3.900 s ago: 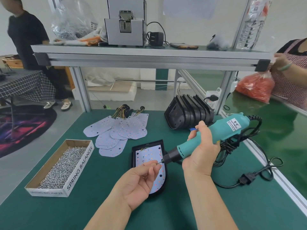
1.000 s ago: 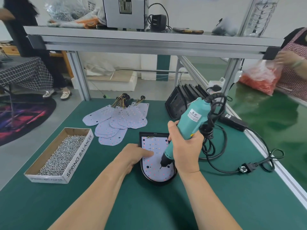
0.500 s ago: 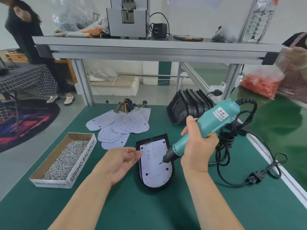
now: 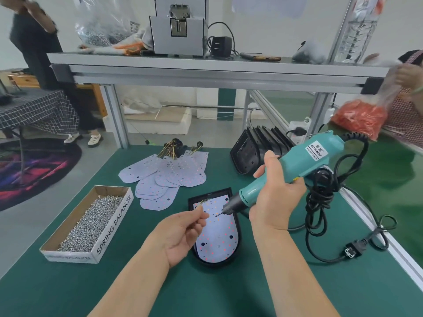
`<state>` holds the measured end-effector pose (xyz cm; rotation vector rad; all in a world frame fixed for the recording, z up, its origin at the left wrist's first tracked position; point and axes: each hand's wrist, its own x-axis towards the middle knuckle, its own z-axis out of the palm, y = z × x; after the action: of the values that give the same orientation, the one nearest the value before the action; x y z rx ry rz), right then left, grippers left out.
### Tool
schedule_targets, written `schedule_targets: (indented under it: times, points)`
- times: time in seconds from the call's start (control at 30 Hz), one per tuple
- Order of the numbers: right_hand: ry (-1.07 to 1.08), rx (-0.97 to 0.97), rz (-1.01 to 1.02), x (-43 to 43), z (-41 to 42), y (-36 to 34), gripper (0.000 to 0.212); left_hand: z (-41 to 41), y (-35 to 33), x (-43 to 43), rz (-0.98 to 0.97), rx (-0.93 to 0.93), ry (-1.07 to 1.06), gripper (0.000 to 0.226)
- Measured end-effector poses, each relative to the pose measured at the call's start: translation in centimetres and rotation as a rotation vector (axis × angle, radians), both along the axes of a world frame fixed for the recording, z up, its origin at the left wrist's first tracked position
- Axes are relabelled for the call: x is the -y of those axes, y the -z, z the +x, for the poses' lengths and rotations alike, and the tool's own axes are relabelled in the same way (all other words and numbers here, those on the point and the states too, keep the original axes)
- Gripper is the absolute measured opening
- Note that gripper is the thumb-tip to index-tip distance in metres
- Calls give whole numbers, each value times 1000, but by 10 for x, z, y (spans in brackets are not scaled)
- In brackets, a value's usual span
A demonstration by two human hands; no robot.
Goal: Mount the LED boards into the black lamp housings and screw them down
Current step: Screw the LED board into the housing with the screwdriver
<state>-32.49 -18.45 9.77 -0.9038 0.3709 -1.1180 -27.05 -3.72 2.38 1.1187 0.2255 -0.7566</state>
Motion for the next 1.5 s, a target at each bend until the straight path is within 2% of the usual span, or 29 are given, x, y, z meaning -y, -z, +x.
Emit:
schedule_targets:
  times: [0.07,0.13,0.2,0.3,0.43,0.7,1.17,1.3,1.5]
  points:
    - [2,4,9,0,1,-1,26,1,-1,-3,-109,-65,1,17]
    - [5,4,10,0,3,-1,28,2,-1,-6,-176,-92,38,20]
    - [8,3,8,-1,4,-2,26,1,1,-8,-183,-81,62,16]
    - [1,-1,16,-2,7,-2,25,0,4,-8,-188,-79,57,21]
    - [6,-8,1,-4,8,1,17,-4,3,-5,-208,-119,50,13]
    - [-2,-9,-6,-4,7,5,24,-7,0,4,-271,-320,62,16]
    - [6,-13,4,-4,4,7,22,-15,-1,8,-331,-403,47,14]
    - [36,-8,13,-4,6,6,20,-24,-2,14,-382,-372,-37,13]
    - [79,-10,85,-2,12,4,21,-40,5,31,-458,-247,-277,17]
